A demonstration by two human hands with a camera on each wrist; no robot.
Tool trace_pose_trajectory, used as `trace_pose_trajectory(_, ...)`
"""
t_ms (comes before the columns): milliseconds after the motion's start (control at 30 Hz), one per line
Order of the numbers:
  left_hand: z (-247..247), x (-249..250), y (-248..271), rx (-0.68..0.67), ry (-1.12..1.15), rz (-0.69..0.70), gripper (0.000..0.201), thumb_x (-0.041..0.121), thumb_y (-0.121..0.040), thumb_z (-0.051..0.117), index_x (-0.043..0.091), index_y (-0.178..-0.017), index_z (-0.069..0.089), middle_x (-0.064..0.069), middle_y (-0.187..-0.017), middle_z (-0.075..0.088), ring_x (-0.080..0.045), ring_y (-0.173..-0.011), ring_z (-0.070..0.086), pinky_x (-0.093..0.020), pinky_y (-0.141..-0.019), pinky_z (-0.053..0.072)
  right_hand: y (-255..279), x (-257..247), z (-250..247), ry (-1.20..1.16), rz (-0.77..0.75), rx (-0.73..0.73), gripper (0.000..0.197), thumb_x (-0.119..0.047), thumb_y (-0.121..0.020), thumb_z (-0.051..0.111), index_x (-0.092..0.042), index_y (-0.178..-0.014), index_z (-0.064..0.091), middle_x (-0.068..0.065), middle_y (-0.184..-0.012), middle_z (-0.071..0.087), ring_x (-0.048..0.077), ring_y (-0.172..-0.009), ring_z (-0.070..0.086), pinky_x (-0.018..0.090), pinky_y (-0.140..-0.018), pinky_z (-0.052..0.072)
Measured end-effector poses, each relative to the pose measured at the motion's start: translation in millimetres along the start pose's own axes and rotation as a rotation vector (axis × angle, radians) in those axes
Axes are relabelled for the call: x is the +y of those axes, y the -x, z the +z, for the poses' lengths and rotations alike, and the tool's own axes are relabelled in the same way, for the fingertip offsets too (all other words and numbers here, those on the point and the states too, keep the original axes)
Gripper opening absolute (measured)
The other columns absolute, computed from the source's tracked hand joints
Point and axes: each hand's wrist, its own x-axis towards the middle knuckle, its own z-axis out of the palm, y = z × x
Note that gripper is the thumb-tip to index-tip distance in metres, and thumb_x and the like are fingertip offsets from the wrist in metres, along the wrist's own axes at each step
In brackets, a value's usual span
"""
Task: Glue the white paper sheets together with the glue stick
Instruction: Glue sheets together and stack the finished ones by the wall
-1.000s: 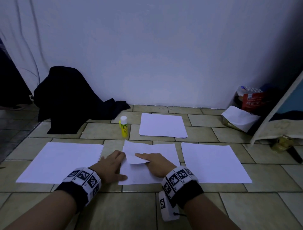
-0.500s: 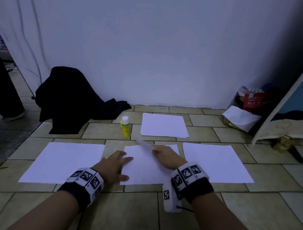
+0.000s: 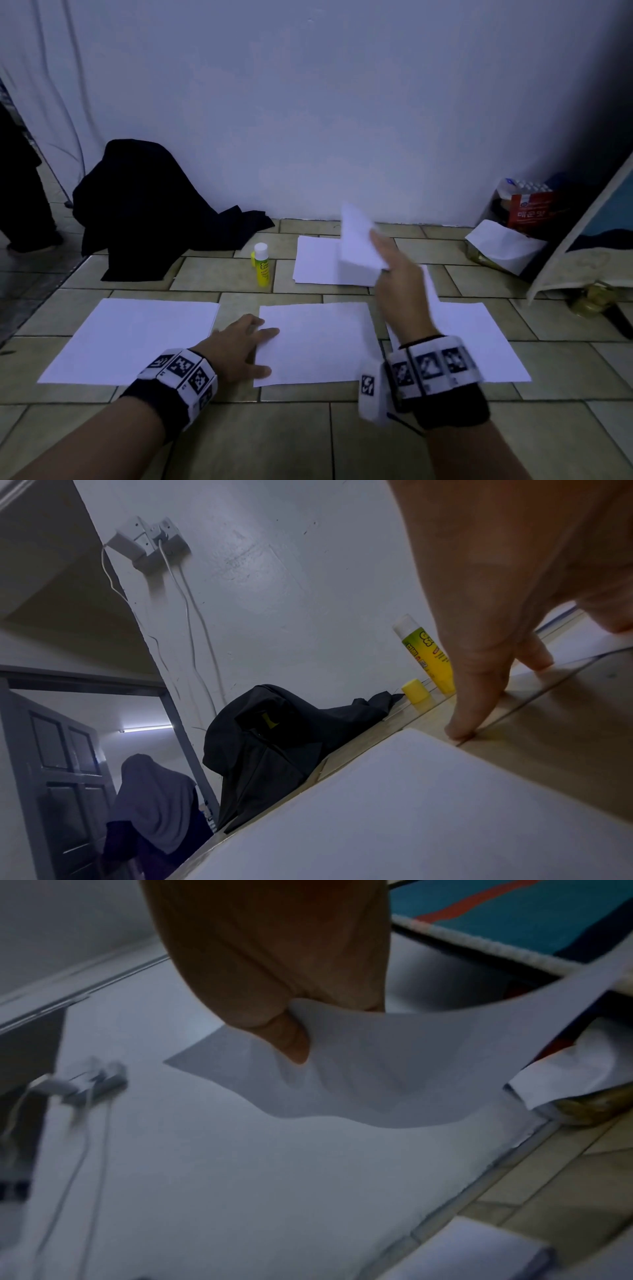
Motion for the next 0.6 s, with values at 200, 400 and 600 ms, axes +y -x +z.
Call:
trace_pose_trajectory(200,0,4,-1,0.021,-0.014,-0.011,0.081,0.056,-0.088,0.057,0.035,-0.152,0.014,0.002,-0.158,0.007,-0.020,-0.143,0.021,-0.044,-0.115,0.027,34,9,67,0.240,0.089,-0.413,0.066,0.005,-0.090,0.032,-0.026,-0.148,0.033,0.004,-0.157,0.023,0.023,-0.142,0.025,0.043,-0.116,0.022)
trace_pose_trajectory(400,4,2,-4,0.034,-0.003,-0.015,0.081,0.056,-0.086,0.058,0.031,-0.151,0.018,0.001,-0.155,0.012,-0.020,-0.140,0.025,-0.045,-0.113,0.030,39,7,91,0.374,0.094,-0.593,0.063,0.001,-0.093,0.033,-0.027,-0.149,0.028,0.004,-0.157,0.020,0.027,-0.141,0.024,0.049,-0.114,0.025)
trace_pose_trajectory(600,4,0,-5,0.025,0.000,-0.020,0.080,0.056,-0.087,0.058,0.028,-0.151,0.020,0.001,-0.156,0.009,-0.020,-0.141,0.023,-0.048,-0.114,0.028,36,13,92,0.346,0.108,-0.624,0.061,0.001,-0.094,0.033,-0.029,-0.147,0.033,0.003,-0.157,0.021,0.027,-0.141,0.025,0.048,-0.114,0.024)
